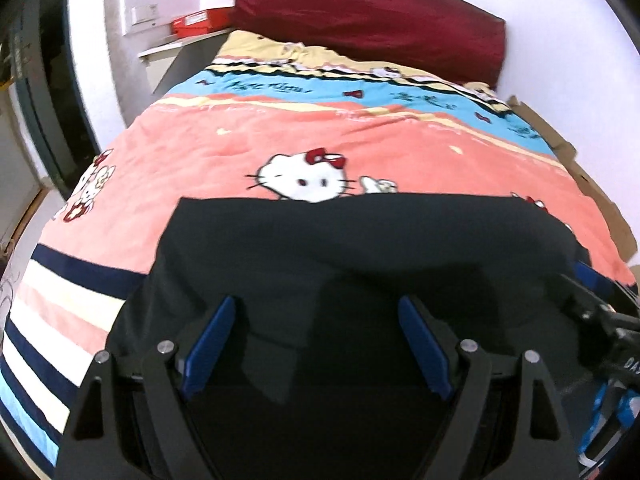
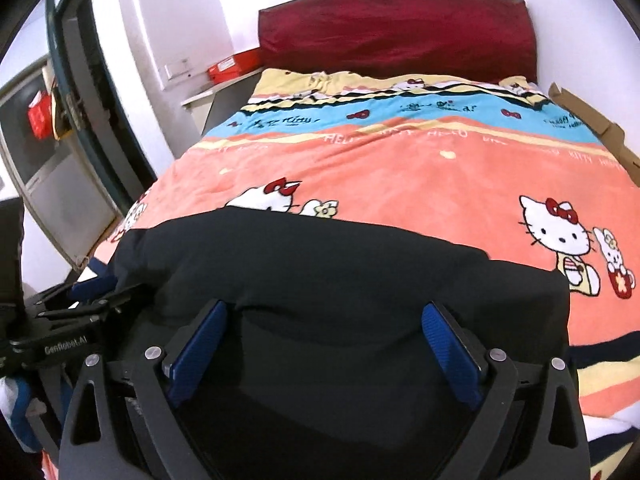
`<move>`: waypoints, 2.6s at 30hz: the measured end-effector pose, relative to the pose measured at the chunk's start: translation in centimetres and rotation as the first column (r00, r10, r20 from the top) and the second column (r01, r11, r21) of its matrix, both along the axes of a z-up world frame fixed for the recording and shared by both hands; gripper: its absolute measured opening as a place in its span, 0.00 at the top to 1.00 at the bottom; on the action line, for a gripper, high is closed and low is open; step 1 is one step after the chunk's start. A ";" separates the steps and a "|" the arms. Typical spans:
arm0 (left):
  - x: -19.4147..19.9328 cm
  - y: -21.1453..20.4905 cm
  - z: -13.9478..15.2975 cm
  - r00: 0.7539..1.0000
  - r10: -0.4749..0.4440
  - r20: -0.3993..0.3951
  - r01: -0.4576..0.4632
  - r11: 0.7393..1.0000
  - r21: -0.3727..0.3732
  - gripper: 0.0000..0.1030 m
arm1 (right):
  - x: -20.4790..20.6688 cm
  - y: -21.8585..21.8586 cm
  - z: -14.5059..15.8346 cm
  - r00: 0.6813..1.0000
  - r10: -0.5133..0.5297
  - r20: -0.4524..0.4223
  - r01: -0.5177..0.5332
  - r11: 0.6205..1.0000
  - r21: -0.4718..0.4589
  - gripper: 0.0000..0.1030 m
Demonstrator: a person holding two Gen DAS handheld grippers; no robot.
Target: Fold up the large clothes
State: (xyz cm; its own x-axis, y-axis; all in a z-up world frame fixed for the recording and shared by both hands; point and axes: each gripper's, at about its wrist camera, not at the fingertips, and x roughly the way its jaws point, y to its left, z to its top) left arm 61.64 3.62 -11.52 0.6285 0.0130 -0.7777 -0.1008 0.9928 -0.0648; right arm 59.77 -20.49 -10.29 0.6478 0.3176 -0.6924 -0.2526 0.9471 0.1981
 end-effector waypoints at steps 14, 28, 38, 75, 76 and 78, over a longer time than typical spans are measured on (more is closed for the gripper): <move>-11.1 -0.8 0.8 0.983 -0.072 0.171 0.041 0.983 0.179 0.19 | -9.0 -2.4 0.4 0.997 0.040 0.070 -0.039 0.999 -0.025 0.04; -13.9 -0.4 -0.7 0.968 -0.135 0.210 0.091 0.974 0.209 0.19 | -13.8 -7.4 -3.1 0.998 -0.060 -0.023 0.059 0.997 -0.049 0.03; -14.4 -0.3 -1.1 0.969 -0.145 0.199 0.100 0.970 0.220 0.19 | -15.9 -11.1 -4.5 0.986 -0.150 -0.077 0.144 0.987 -0.071 0.02; -10.1 10.7 -3.7 0.925 -0.348 0.154 0.369 0.719 -0.589 0.79 | -8.4 -11.4 -7.0 0.965 0.075 -0.253 0.020 0.936 0.352 0.72; -10.5 10.4 -2.9 0.922 -0.348 0.171 0.380 0.719 -0.582 0.83 | -8.8 -10.7 -5.9 0.970 0.082 -0.228 -0.001 0.942 0.335 0.77; -11.5 9.8 -0.5 0.909 -0.356 0.218 0.414 0.710 -0.569 0.85 | -9.7 -9.6 -3.4 0.980 0.096 -0.176 -0.038 0.951 0.308 0.81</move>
